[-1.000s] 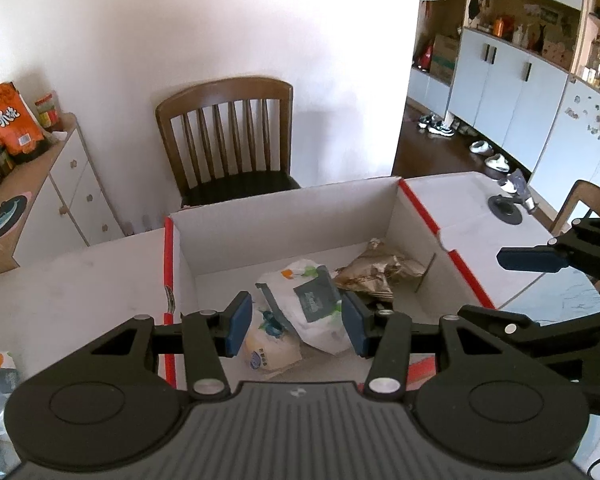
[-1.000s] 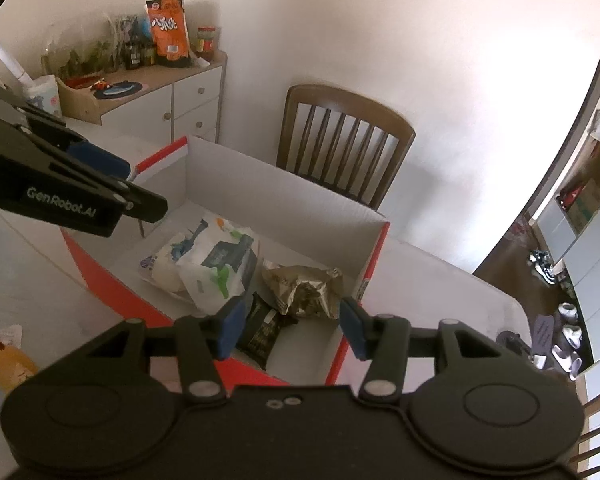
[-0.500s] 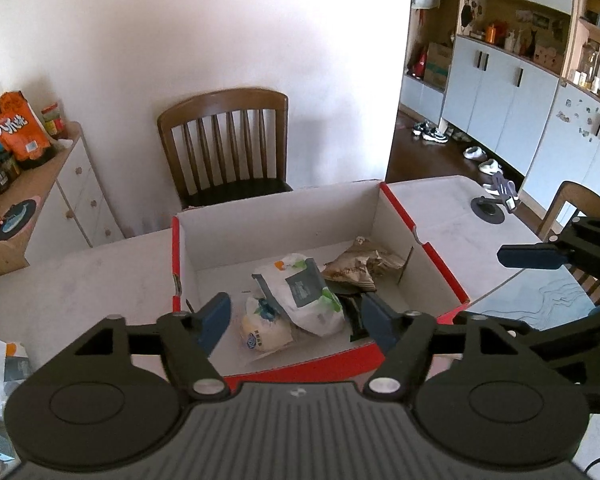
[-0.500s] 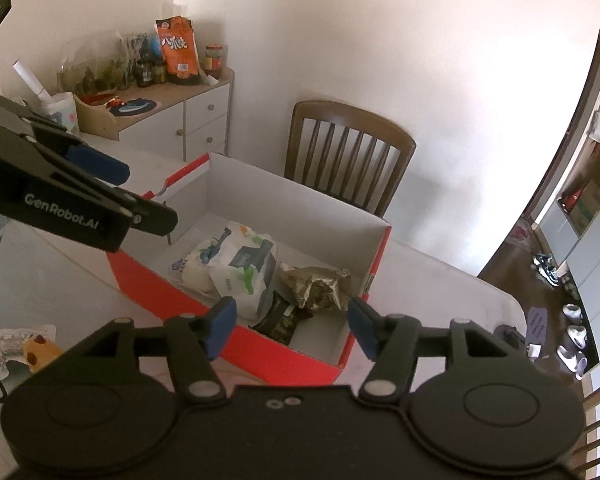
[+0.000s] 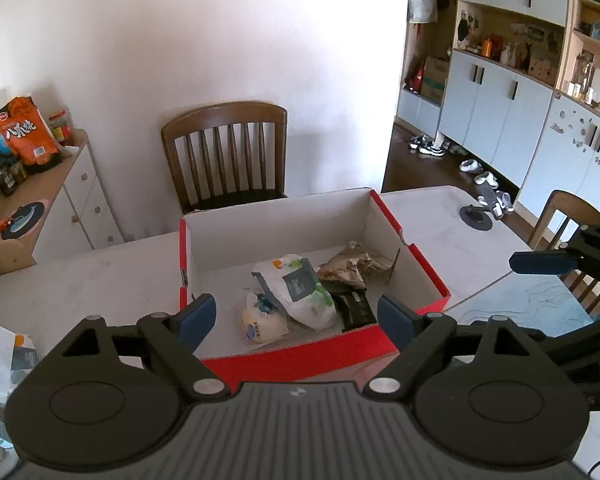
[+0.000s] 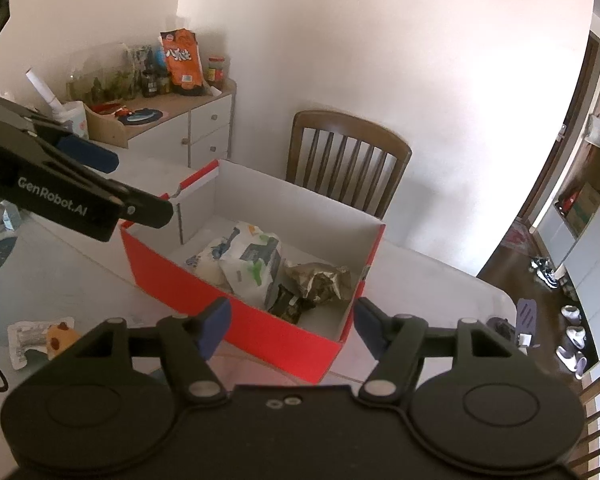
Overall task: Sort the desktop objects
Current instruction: 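Withdraw both grippers from the box toward the items on the glass table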
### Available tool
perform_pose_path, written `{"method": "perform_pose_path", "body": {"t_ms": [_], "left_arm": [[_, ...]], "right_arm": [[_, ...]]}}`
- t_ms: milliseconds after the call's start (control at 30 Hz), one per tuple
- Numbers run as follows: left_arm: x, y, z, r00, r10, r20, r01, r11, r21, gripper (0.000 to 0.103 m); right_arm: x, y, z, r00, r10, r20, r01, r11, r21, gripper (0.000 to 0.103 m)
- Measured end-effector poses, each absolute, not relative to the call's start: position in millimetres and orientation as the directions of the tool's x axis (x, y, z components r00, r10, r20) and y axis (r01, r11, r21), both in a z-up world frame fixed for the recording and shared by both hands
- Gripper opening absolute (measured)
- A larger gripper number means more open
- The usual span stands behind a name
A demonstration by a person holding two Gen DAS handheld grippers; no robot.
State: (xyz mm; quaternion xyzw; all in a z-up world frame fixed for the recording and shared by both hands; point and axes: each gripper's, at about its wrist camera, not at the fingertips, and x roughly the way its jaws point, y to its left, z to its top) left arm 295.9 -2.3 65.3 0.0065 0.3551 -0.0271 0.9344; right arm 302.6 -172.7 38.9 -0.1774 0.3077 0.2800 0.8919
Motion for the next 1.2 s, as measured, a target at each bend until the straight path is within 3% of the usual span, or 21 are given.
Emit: {"method": "perform_pose_path", "body": {"t_ms": [100,1200], "left_arm": [[286.9,-3.8,67.4,0.749,-0.058,-0.660,0.062,0.998,-0.016,0.101],[184.1,15.5,49.7,0.733,-0.129,-0.668,0.093,0.992,-0.089,0.103]], "right_arm": [[293.8,-174.0,42.8,0.654,0.397,-0.644,-0.612,0.778,-0.141,0.069],[231.6,-194.4,34.5,0.641,0.403,-0.653,-0.579,0.813,-0.066,0.071]]}}
